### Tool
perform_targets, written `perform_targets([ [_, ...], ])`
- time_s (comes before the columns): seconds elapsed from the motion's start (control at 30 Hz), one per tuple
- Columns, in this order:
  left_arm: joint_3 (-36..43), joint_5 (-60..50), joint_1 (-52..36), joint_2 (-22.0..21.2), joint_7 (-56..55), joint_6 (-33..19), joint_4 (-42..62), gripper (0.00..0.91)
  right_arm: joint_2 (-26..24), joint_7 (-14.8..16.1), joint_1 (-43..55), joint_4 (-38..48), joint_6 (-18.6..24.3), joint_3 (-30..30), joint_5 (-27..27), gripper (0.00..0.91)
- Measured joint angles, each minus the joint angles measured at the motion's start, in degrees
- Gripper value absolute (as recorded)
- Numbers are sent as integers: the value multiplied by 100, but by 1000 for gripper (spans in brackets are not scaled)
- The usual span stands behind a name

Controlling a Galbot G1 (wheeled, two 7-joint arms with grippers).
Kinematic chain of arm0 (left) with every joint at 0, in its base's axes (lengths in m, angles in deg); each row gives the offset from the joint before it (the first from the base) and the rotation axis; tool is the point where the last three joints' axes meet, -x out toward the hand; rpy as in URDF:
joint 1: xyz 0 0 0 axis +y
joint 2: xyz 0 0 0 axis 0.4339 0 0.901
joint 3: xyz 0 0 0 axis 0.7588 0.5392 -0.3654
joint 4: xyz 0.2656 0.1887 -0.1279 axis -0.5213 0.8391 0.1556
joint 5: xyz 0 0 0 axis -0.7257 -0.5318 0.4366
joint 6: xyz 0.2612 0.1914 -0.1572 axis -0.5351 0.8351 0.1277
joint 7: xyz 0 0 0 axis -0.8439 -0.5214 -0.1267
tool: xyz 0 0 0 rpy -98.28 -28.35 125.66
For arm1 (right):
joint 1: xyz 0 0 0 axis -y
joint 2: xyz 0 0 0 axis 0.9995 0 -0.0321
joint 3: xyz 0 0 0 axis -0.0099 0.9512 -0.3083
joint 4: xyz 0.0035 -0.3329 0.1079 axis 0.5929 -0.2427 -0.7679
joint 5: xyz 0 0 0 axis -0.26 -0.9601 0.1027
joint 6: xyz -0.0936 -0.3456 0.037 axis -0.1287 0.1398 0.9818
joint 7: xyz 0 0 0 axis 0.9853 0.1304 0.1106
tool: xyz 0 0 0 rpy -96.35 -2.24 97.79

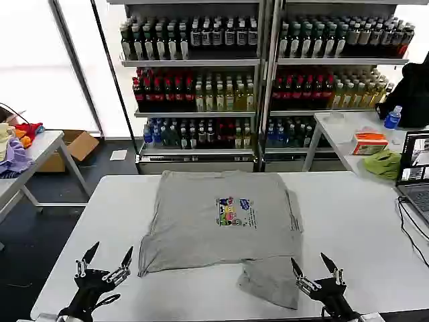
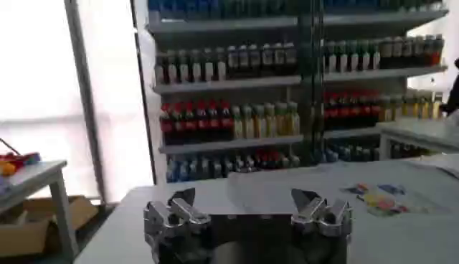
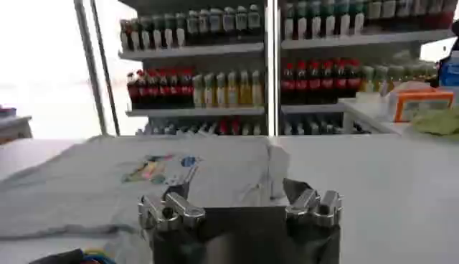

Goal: Fold and organize the clothes.

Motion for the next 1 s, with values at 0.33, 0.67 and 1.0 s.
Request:
perform_targets([
  [0.33, 297, 885, -407, 627, -374, 1177, 132, 907, 76, -412, -122, -43, -605, 414, -313, 907],
  [0.67, 531, 1333, -704, 770, -537, 1629, 402, 907, 115, -375, -100, 69, -637, 608, -461, 907],
  [1.0, 768, 1456, -965, 731, -672, 1748, 748, 907, 176, -268, -36, 240, -565, 678, -551, 907],
])
